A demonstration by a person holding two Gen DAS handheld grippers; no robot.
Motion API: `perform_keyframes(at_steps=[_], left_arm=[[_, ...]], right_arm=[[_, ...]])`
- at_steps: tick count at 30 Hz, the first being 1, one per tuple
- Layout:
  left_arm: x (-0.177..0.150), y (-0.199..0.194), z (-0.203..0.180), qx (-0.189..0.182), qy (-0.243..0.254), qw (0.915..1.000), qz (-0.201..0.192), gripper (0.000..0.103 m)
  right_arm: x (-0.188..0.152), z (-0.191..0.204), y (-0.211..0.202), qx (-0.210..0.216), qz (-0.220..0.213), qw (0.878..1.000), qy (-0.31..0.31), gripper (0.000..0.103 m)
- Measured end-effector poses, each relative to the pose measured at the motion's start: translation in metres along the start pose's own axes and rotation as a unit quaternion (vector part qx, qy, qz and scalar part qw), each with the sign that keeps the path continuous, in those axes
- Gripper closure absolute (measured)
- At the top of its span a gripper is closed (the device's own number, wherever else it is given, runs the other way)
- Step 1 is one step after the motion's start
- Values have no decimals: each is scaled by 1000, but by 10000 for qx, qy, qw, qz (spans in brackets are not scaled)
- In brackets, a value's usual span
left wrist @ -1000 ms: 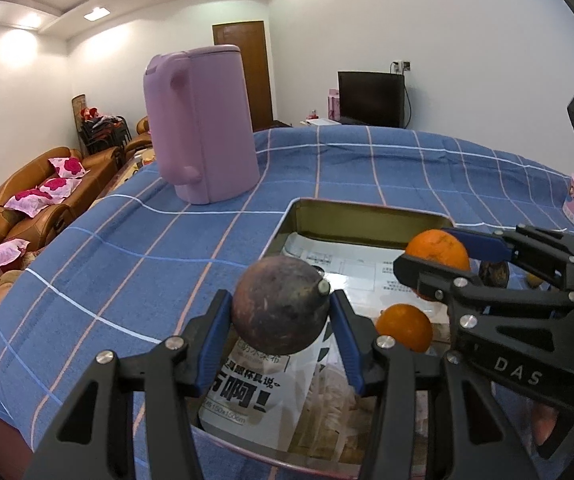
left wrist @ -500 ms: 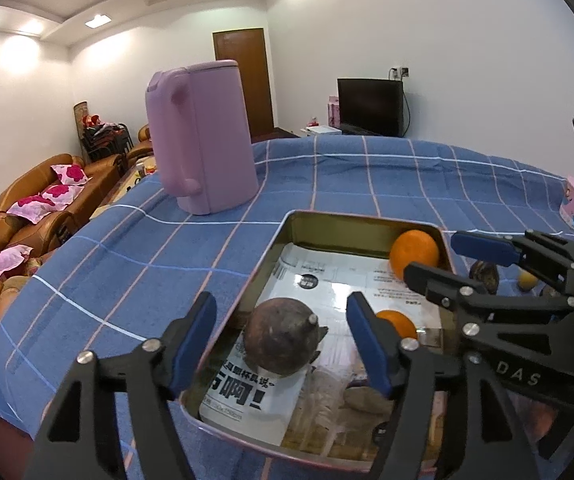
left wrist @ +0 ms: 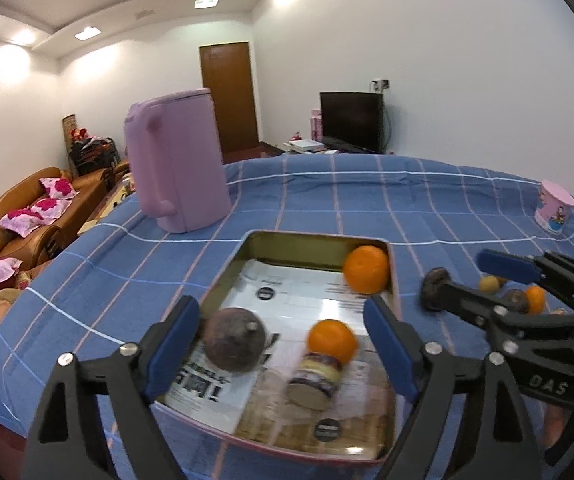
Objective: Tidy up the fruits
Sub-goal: 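Withdraw both tools from the tin toward the loose fruits on the table, then close the right tool on the brown-labelled cylinder while the left tool approaches a dark brown fruit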
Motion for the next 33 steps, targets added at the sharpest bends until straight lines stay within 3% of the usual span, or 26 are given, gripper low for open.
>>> perform_keyframes(at_steps=[8, 13, 20, 22, 24, 28, 33], left_arm=[[-8, -13, -45, -474, 241, 9985, 92, 16], [-11, -23, -70, -685, 435, 9966, 118, 16], [-11, -28, -101, -913, 626, 9936, 201, 16], [-10, -29, -111, -966, 692, 9927, 198, 16], [-9, -30, -120, -1037, 744, 9916, 197, 16], [-12, -26, -140, -1204, 838, 9886, 331, 16], [-15, -22, -158, -1499, 894, 9830, 570, 18]], right_arm=[[-46, -55, -72, -866, 164, 9949, 495, 41], [-66, -82, -92, -1097, 286, 9907, 755, 41], [-78, -94, -90, -894, 513, 9897, 991, 41], [-82, -96, -88, -840, 594, 9891, 1057, 50], [-86, -99, -87, -803, 659, 9884, 1109, 51], [-92, -103, -87, -648, 698, 9874, 1266, 69], [-93, -112, -97, -673, 529, 9861, 1422, 71]])
Point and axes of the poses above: each gripper's, at about its wrist camera, not at the fingertips, and y roughly the way its jaws point, z to its left, x to its top, the point moved 4 cm from there along y, roughly the way its jaws point, and after that the axes turned 14 degrees about x, right-handed, at the moved point
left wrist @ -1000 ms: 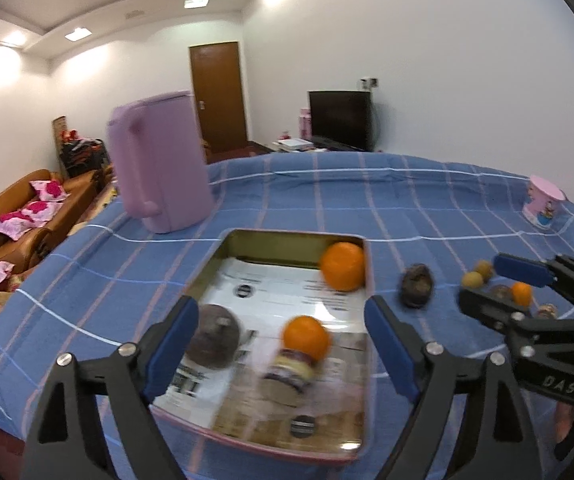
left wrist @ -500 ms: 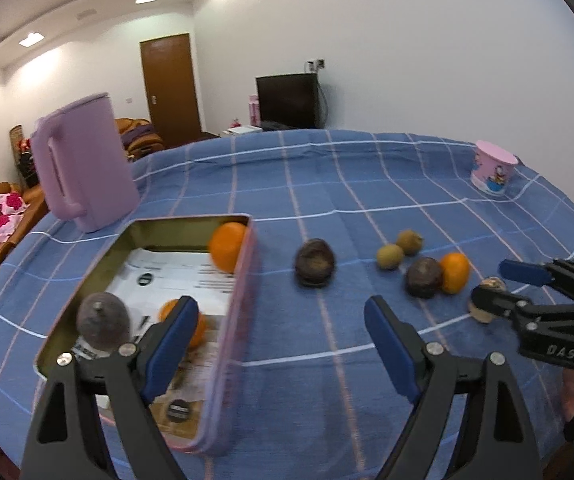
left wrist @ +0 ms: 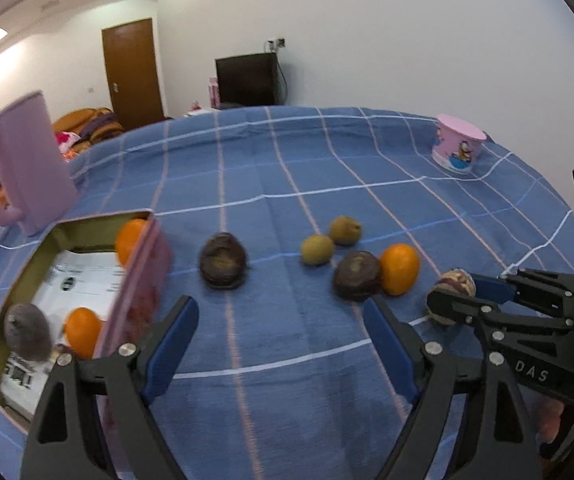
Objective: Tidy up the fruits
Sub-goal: 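Close the right tool on the brown-labelled cylinder while the left tool approaches a dark brown fruit, then close the left tool on the dark brown round fruit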
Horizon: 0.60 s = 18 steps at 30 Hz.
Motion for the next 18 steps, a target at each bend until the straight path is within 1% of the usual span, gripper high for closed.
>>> perform_keyframes(at_steps=[3, 6, 7, 9, 12, 15, 18], left_arm=[[3, 4, -12, -180, 77, 9998, 88, 24], [6, 7, -23, -288, 146, 9994, 148, 26], [8, 9, -27, -297, 172, 9993, 166, 28], [11, 12, -31, -278, 212, 9992, 182, 31], [14, 19, -36, -273, 264, 9990, 242, 34], [15, 29, -38, -298, 268, 9985, 385, 40], [17, 34, -41, -346, 276, 9981, 439, 39]], right_arm=[[2, -5, -7, -242, -74, 9997, -32, 71], [9, -2, -16, -478, -254, 9983, -212, 71], [13, -2, -20, -563, -336, 9975, -260, 71], [22, -4, -25, -672, -465, 9962, -297, 71], [32, -5, -24, -727, -561, 9952, -329, 71], [37, -6, -20, -808, -644, 9940, -361, 70], [39, -6, -13, -816, -675, 9938, -340, 70]])
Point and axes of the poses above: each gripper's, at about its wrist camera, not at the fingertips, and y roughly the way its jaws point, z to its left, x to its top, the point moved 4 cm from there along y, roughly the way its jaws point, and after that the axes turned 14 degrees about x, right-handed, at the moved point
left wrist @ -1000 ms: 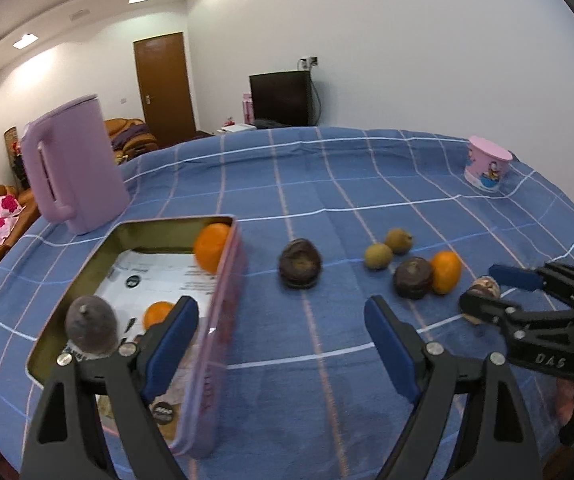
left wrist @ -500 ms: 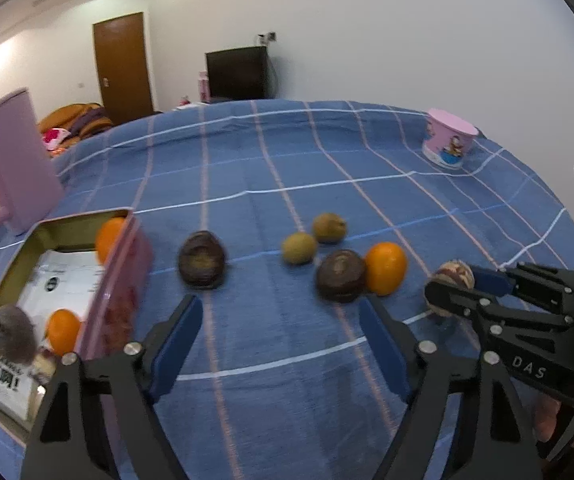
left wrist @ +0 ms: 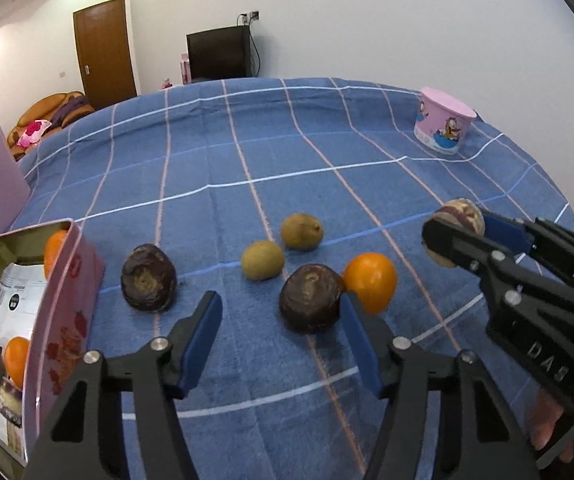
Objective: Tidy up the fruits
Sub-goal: 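Close the left tool on the dark brown round fruit, then carry the brown fruit in the left tool while the right tool carries the cylinder to the tin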
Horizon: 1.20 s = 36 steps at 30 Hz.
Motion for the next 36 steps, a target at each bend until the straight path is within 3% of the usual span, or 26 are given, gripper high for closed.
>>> perform_keyframes(at_steps=[6, 9, 12, 20, 22, 23, 36], left_arm=[[3, 8, -11, -75, 97, 9999, 11, 40], [4, 12, -11, -181, 51, 9998, 100, 47], [-1, 12, -5, -284, 2, 9994, 180, 48], [4, 19, -6, -237, 59, 9994, 255, 50], [3, 20, -8, -295, 98, 9992, 268, 64], [3, 20, -7, -320, 85, 9991, 265, 64], [4, 3, 7, -164, -194, 9995, -175, 64]], right_arm=[[0, -1, 5, -22, -15, 10000, 32, 70], [0, -2, 5, 13, -10, 10000, 78, 70], [0, -3, 4, 48, -25, 9999, 113, 70], [0, 0, 4, 36, -6, 10000, 17, 70], [0, -1, 5, 100, 17, 9999, 52, 70], [0, -1, 6, 143, 19, 9999, 68, 70], [0, 4, -2, 363, -177, 9992, -64, 70]])
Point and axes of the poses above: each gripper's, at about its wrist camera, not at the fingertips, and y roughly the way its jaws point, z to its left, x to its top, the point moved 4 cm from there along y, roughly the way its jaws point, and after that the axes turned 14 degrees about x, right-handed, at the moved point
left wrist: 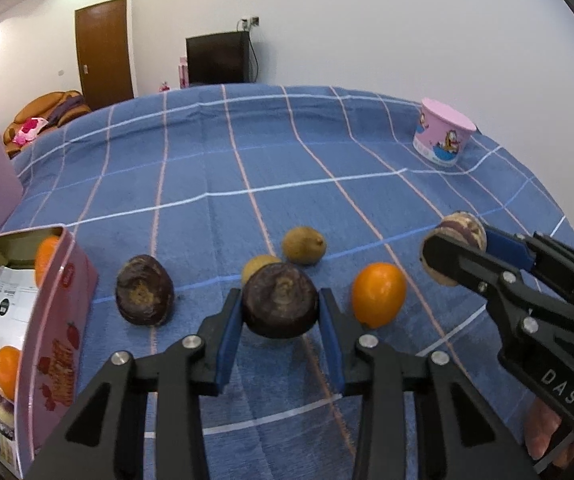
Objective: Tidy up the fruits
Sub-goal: 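Carry the brown fruit in the left tool while the right tool carries the cylinder to the tin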
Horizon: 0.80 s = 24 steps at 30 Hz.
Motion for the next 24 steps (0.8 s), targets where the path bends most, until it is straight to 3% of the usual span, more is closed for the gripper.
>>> perform_keyframes(at_steps=[24], left_arm=[[4, -30, 12, 283, -284, 9959, -809, 64]], right_arm=[[2, 19, -17, 50, -448, 9980, -446, 70]])
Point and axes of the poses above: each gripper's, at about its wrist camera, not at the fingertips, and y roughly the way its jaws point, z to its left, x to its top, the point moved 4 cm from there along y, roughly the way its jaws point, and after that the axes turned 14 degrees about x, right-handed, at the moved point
